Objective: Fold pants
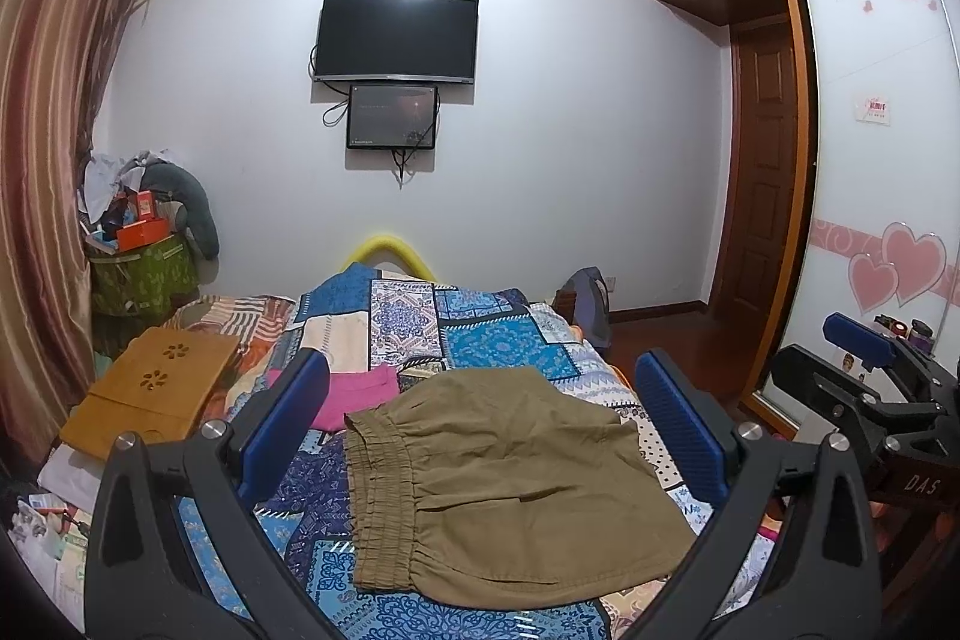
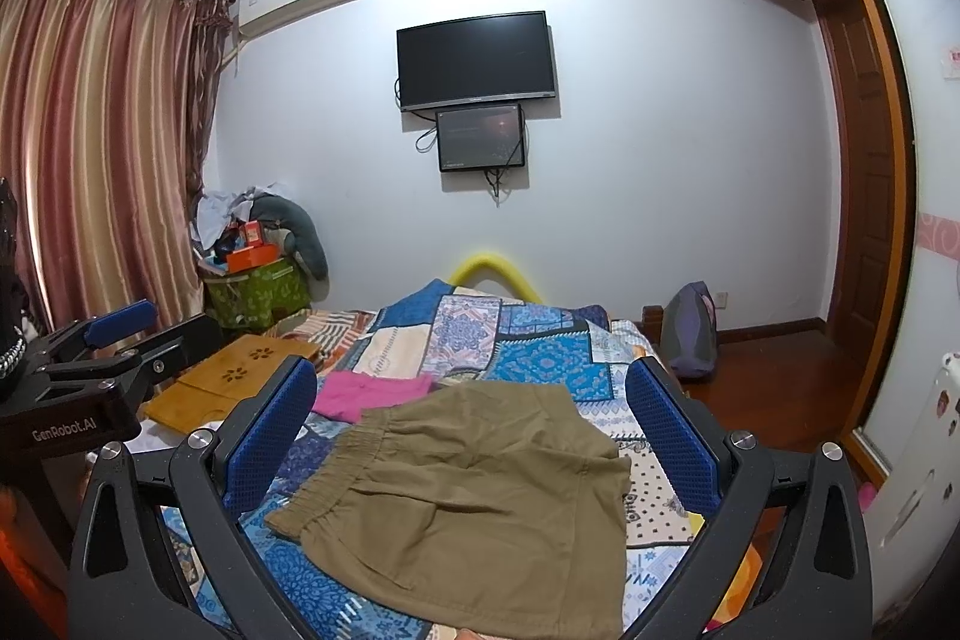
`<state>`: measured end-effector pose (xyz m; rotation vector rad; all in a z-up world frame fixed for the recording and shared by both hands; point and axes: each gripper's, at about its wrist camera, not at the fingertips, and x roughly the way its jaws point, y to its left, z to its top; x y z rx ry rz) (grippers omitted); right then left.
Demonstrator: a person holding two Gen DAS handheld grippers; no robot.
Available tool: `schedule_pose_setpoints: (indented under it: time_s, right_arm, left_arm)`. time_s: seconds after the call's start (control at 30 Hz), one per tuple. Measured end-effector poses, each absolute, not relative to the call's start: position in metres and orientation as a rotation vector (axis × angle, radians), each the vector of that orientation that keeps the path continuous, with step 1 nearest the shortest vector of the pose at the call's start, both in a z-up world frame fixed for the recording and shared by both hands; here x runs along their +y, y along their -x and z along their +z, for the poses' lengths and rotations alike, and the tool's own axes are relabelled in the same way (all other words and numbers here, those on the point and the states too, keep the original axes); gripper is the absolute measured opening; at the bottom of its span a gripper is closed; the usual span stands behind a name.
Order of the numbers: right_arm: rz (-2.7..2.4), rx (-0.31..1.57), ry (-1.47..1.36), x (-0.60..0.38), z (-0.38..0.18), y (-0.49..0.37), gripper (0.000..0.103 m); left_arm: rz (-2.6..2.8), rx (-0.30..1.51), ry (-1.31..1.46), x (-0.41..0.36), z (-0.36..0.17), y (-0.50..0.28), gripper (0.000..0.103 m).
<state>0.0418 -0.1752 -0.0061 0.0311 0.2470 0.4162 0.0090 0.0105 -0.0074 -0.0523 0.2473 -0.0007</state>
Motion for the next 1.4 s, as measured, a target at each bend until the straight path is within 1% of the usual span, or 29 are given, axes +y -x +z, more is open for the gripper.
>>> schedule_pose_setpoints:
  time_s: [1.4]
  right_arm:
    - [0.413,0.266,-0.026,-0.1752,-0.0083,-0.0448,0.103]
  left_arm:
    - [-0.008,0.263,0.049,0.0086,-0.0104,-0.0143,0.103]
